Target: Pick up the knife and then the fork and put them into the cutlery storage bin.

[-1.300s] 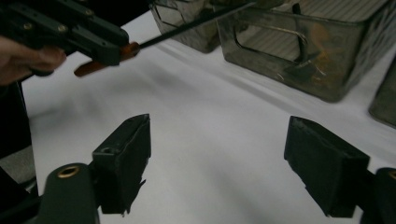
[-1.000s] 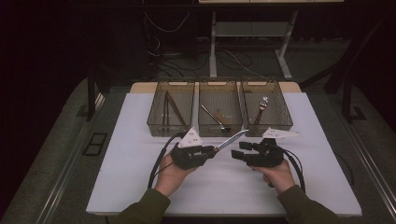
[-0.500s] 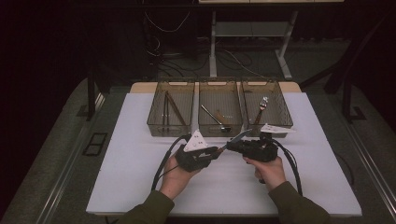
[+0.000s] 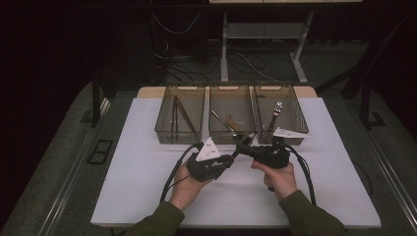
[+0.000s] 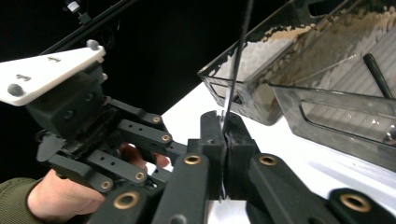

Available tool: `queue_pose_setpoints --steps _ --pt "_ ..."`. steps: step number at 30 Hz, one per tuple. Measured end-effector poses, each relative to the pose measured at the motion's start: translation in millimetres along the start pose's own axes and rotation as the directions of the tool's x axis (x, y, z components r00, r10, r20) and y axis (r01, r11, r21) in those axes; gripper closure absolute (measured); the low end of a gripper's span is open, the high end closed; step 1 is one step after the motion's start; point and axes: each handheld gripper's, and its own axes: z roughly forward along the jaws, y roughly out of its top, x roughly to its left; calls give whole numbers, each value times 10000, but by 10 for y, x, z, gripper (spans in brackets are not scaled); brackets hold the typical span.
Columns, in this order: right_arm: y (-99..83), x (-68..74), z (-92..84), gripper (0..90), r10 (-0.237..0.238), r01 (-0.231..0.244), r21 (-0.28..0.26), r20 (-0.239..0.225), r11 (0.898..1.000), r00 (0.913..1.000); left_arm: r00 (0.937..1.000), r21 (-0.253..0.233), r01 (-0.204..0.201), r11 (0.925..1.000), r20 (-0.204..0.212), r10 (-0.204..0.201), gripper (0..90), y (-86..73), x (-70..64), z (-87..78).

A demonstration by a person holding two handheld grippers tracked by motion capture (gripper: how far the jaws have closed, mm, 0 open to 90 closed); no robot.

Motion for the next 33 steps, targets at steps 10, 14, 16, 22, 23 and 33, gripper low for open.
queue_pose_setpoints --steps 10,14,16,22,23,33 --pt "207 7 -283 894 -1254 1217 352 1334 9919 9831 9998 158 99 9998 179 -102 572 -131 112 -158" --pt "335 -42 -482 894 -1518 1442 548 1790 9880 9721 9992 218 245 9995 314 -252 508 -230 179 -249" --pt "381 -76 -561 894 -1540 1437 637 2073 9876 9661 9988 241 287 9993 383 -297 478 -274 208 -293" --pt "541 -174 -816 895 -1764 1569 915 2757 9834 9449 9981 142 401 9991 454 -407 401 -423 290 -431" --pt "579 -184 -860 895 -1797 1598 909 2906 9829 9398 9978 101 477 9988 458 -481 383 -454 301 -452" --pt "1094 -232 -1262 895 -2122 1978 776 4056 9772 8891 9963 23 840 9965 202 -841 188 -677 405 -692"
